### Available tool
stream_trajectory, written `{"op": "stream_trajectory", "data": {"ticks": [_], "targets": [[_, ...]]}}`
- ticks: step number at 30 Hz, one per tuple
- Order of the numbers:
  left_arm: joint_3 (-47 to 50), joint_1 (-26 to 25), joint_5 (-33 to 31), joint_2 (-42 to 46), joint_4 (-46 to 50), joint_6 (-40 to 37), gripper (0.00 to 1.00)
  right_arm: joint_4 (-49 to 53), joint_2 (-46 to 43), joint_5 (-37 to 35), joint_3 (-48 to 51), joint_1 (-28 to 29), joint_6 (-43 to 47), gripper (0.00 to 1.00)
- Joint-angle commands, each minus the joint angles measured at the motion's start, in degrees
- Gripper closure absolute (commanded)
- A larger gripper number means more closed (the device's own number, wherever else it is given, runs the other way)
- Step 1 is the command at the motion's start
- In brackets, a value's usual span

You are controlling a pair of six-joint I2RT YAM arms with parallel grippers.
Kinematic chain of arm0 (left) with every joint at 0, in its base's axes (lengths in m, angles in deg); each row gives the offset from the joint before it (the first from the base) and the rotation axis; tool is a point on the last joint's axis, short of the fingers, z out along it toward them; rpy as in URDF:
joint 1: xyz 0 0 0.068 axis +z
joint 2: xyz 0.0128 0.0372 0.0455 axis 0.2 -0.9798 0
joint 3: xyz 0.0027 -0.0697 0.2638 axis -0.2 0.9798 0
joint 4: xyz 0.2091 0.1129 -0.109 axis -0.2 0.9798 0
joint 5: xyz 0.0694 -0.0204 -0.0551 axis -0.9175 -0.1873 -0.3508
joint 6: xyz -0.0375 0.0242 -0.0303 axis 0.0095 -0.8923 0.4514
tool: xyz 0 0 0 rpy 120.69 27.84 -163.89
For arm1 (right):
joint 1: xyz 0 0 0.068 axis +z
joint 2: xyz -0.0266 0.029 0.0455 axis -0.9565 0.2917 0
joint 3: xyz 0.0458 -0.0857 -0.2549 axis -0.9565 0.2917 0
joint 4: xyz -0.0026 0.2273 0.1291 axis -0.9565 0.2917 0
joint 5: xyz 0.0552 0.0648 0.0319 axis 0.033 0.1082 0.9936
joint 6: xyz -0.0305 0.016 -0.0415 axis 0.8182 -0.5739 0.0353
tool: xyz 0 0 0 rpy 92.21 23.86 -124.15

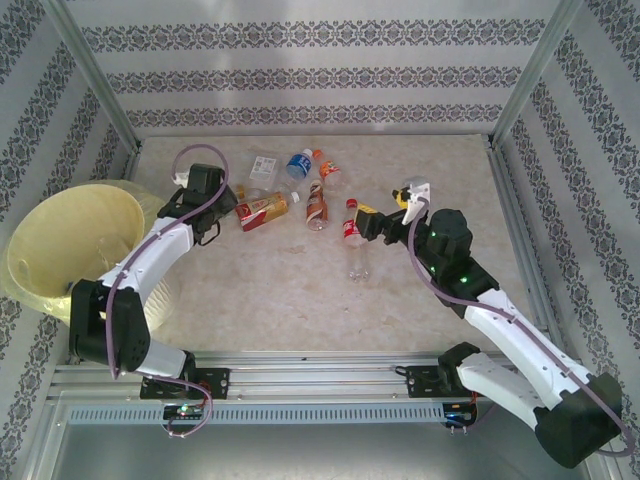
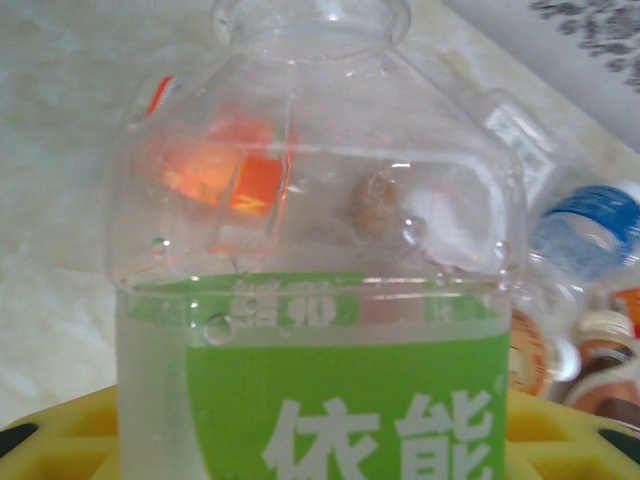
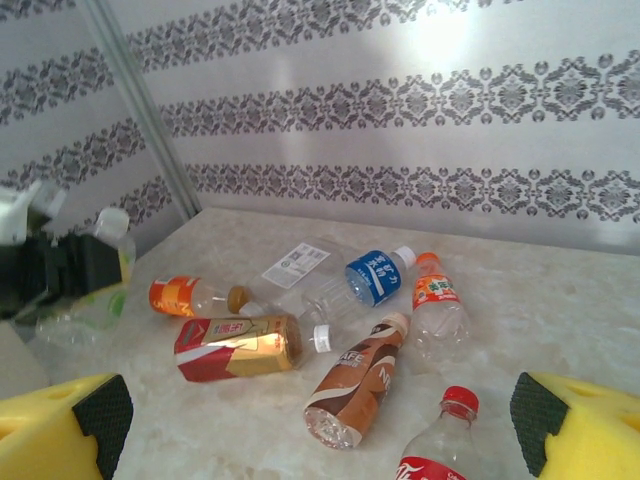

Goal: Put the plastic bottles in the bin

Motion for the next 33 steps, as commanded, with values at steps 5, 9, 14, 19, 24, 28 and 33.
{"op": "stream_trajectory", "data": {"ticks": [5,9,14,19,24,28,33], "targets": [[-4.90,-0.82,6.57,5.44,-0.19,-6.12,0.46,-4.06,2.59,1.82,-1.79,3.32,6.11,0.02],[-8.30,-0.90,10.24,7.17,2.42,-8.21,0.46,-4.07,5.03,3.23,-3.58,4.45,6.47,0.02],[-13.19,-0.85,15.73,9.07,6.33,-10.92,0.46,-5.01,8.26,5.23,-5.64,5.27,6.45,0.02],[-17.57,-0.90,19.85,11.44,8.92,-12.98,0.46,-5.58,10.43,6.22,-7.05,5.84,6.48,0.02],[-24.08,-0.86,15.43,13.06,15.42,-14.11,0.47,-5.23,11.09,6.58,-7.62,6.02,6.66,0.02],[-30.85,-0.81,8.41,12.88,22.75,-16.73,0.47,-4.72,11.05,5.42,-7.79,6.15,6.78,0.02],[-36.75,-0.83,-3.04,12.01,29.13,-19.28,0.48,-4.28,11.14,4.76,-8.06,6.29,6.90,0.02]]}}
